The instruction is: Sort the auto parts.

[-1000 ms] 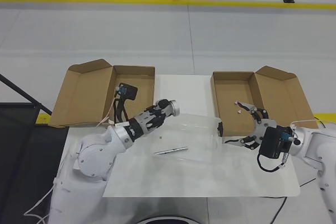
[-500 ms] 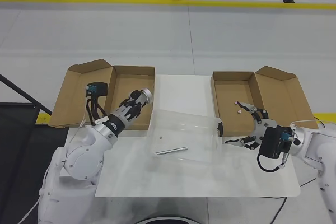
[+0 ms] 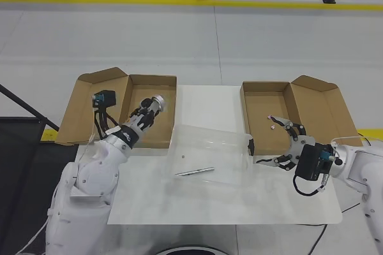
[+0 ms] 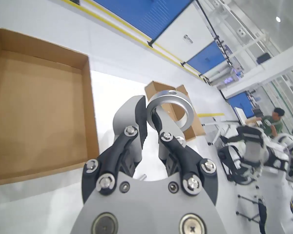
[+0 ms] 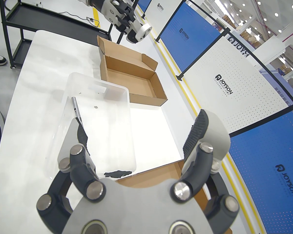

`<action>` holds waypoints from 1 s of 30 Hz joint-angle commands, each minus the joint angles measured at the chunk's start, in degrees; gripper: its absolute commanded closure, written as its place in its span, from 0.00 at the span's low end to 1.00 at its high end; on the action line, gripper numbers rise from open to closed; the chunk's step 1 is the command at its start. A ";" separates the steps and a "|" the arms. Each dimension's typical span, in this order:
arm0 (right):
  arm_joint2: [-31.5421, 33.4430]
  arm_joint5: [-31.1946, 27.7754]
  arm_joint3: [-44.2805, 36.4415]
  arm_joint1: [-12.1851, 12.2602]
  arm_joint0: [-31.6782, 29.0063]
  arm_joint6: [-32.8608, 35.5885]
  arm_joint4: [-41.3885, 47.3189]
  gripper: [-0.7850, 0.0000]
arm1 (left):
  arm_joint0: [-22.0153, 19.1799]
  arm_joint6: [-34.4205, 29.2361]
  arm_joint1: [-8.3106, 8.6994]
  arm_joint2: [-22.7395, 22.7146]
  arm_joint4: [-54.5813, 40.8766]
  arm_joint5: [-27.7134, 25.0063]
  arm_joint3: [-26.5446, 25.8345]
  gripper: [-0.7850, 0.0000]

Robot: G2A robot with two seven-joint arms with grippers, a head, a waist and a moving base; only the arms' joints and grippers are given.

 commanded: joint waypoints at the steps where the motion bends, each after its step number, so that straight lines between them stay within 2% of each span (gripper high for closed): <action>1: 0.00 0.00 0.00 0.00 0.00 -0.01 0.00 0.00 | -2.59 1.19 -0.22 1.57 2.74 5.39 3.34 1.00; 3: 0.00 0.00 0.00 0.00 0.00 -0.01 0.00 0.00 | -5.68 -0.19 -0.34 2.24 3.79 9.25 7.05 1.00; 6: 0.00 0.00 0.00 0.00 0.00 -0.01 0.00 0.00 | -11.72 -1.64 -0.36 3.50 8.25 12.88 15.34 1.00; 18: 0.00 0.00 0.00 0.00 0.00 -0.01 0.00 0.00 | -31.17 -13.23 -0.99 10.33 16.93 15.41 42.89 1.00; 23: 0.00 0.00 0.00 0.00 0.00 -0.01 0.00 0.00 | -36.96 -14.86 -2.02 13.67 17.65 16.48 52.47 1.00; 30: 0.00 0.00 0.00 0.00 0.00 -0.01 0.00 0.00 | -41.64 -15.58 -3.71 18.31 18.35 17.57 61.91 1.00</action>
